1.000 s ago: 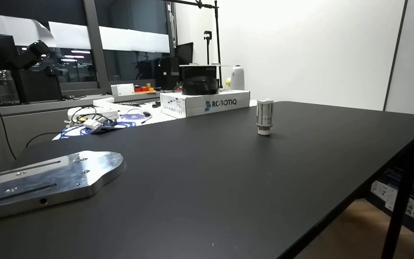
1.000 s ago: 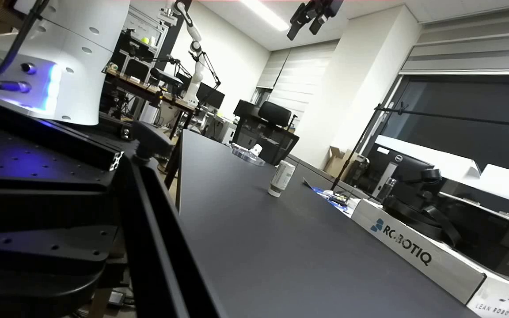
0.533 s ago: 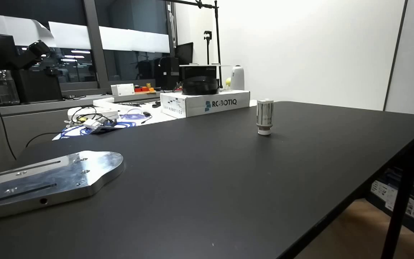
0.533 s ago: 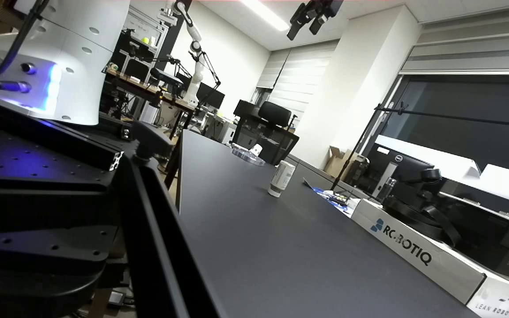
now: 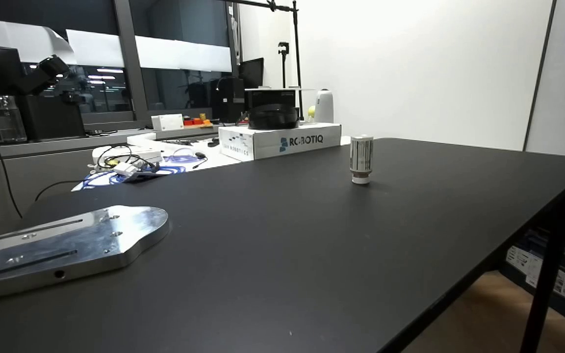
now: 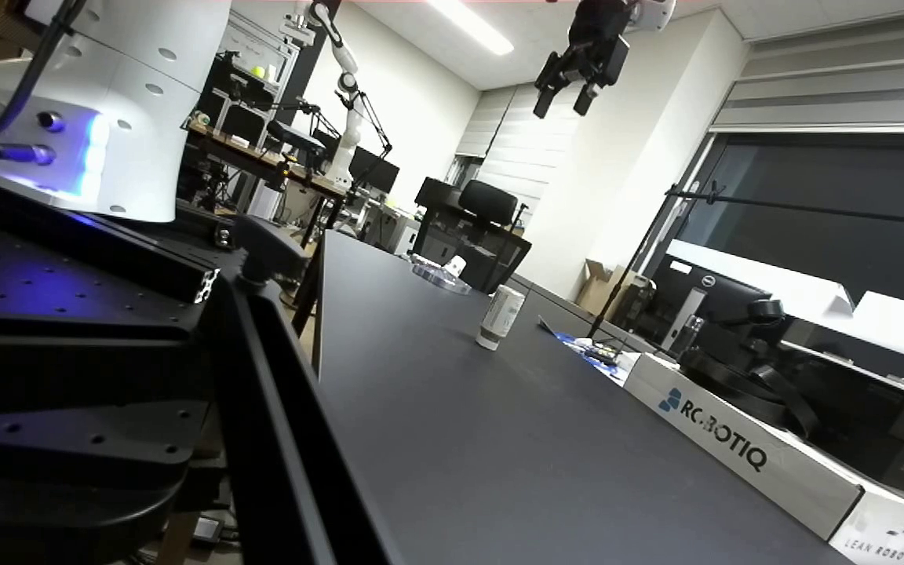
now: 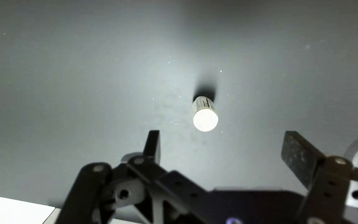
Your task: Pick the bottle and move it slightly down the table
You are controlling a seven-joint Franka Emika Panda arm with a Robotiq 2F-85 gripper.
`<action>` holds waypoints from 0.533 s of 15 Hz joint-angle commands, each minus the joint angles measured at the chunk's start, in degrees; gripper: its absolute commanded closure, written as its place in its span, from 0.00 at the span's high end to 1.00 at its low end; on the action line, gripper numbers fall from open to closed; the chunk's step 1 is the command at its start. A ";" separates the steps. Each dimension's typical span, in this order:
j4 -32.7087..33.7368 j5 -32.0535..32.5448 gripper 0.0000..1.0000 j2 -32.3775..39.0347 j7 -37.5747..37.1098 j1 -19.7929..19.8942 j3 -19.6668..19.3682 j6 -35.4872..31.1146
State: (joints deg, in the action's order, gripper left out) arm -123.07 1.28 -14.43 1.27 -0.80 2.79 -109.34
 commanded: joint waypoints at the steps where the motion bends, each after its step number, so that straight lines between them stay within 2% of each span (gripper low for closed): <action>1: 2.21 1.54 1.00 9.16 -2.58 -0.18 0.27 -7.30; 3: 1.67 1.99 1.00 13.37 -3.18 -0.36 0.26 -13.06; 8: 2.62 -1.21 1.00 22.97 -1.83 -0.68 0.05 -20.19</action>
State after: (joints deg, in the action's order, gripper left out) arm -122.69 1.18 4.11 0.64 -0.83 3.04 -128.01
